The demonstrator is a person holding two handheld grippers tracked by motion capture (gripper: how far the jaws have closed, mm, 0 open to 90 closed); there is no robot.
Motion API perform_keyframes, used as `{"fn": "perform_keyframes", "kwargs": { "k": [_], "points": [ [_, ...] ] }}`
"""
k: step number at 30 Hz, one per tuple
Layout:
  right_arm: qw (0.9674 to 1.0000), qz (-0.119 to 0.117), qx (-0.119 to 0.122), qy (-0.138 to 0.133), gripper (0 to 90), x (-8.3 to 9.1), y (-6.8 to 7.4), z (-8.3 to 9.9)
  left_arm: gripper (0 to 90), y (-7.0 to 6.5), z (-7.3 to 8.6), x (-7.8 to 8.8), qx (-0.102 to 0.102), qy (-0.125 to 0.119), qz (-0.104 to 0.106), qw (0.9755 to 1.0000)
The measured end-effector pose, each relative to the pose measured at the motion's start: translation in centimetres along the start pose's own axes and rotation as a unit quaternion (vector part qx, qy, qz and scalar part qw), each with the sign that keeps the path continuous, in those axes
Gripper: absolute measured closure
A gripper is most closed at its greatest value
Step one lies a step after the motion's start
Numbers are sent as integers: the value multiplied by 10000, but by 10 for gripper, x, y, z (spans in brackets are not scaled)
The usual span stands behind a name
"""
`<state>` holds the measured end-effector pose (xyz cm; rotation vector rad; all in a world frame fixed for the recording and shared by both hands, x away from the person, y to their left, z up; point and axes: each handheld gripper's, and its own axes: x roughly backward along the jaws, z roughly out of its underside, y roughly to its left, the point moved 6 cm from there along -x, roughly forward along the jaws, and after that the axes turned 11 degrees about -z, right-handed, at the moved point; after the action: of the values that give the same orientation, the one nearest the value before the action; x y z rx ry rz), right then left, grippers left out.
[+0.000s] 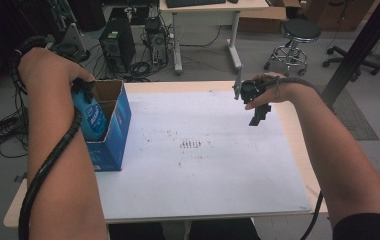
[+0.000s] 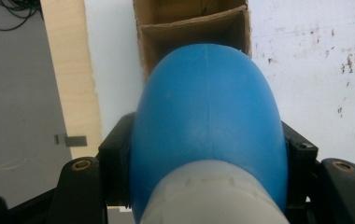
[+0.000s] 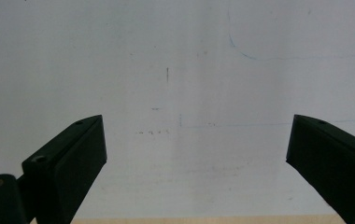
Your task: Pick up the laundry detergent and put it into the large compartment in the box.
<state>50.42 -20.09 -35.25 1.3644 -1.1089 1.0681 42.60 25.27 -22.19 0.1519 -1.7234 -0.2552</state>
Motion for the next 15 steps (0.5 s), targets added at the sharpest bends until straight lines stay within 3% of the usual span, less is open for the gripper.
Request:
{"fn": "perform_keyframes", "kwargs": {
  "k": [15],
  "points": [
    [10000,-13,-20,-7,49,-3,0,3,376,-5,1,-28,-22,75,-47,10000]
  ]
}}
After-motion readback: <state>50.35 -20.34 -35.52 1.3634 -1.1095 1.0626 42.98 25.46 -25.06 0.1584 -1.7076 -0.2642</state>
